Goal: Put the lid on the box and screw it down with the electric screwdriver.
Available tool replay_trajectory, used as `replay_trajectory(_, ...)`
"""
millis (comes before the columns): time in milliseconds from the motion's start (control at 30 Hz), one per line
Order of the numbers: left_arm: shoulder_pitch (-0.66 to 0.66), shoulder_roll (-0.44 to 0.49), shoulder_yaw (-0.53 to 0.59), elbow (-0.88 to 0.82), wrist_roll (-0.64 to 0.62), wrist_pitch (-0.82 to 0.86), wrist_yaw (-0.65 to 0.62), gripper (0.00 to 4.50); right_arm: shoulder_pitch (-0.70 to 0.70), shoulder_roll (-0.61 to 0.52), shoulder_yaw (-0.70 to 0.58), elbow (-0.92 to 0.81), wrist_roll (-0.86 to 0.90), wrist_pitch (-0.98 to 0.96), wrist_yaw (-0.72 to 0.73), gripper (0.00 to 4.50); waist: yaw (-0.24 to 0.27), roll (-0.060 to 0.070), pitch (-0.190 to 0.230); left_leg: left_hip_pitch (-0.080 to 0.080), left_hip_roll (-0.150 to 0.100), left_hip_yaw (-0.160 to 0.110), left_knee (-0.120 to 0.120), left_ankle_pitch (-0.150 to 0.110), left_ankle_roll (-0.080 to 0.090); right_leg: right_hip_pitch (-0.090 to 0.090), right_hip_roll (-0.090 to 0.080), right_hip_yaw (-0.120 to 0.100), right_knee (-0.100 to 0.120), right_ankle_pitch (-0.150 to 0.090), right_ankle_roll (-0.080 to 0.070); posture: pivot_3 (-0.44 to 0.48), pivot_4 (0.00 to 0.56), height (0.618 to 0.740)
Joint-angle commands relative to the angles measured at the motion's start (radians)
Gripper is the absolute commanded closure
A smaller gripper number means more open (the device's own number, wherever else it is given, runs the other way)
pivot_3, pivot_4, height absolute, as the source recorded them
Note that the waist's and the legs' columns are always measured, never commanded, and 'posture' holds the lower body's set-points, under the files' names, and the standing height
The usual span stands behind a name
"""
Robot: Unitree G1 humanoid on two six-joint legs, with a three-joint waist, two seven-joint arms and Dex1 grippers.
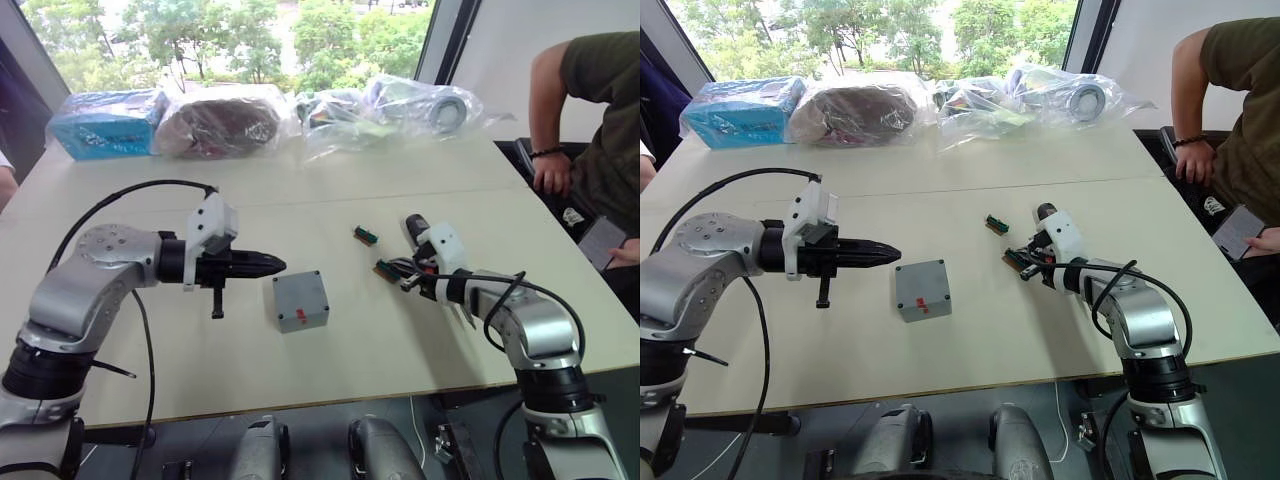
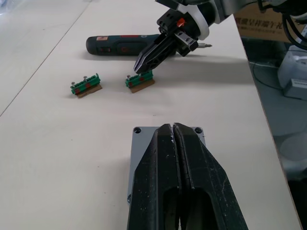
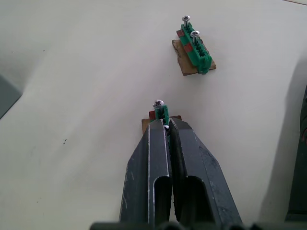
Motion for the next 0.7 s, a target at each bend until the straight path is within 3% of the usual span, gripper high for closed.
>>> replay_trajectory(33,-0.001,0.009,0.014,-0.029,-0.007,-0.019,0.001,4.5,-0.027,-0.018,-0.024,-0.031,0.023,0.005,-0.007,4.41,0.0,0.0,0.0,0.0,0.0,0.0,0.0,0.0,0.0,0.0,0.0,0.0,0.0,0.0,0.0,0.0,0.15,0.74)
replay_trajectory(333,0.059,0.056,0.029,-0.016,0.021,-0.049,-0.01,4.5,-0.127,-0.05,-0.076,-0.223,0.175,0.155,0.016,4.41,-0.001,0.002,0.002,0.0,0.0,0.0,-0.001,0.0,0.0,-0.001,0.0,0.0,0.0,0.0,0.0,0.0,0.15,0.74)
replay_trajectory(700,0.077,0.065,0.028,0.018,0.04,-0.08,-0.011,4.5,-0.275,0.03,0.173,-0.266,0.23,0.225,0.014,4.41,0.002,0.002,0.003,-0.003,0.0,0.0,-0.002,0.0,0.0,-0.005,-0.001,0.0,0.0,0.0,0.0,0.0,0.15,0.74)
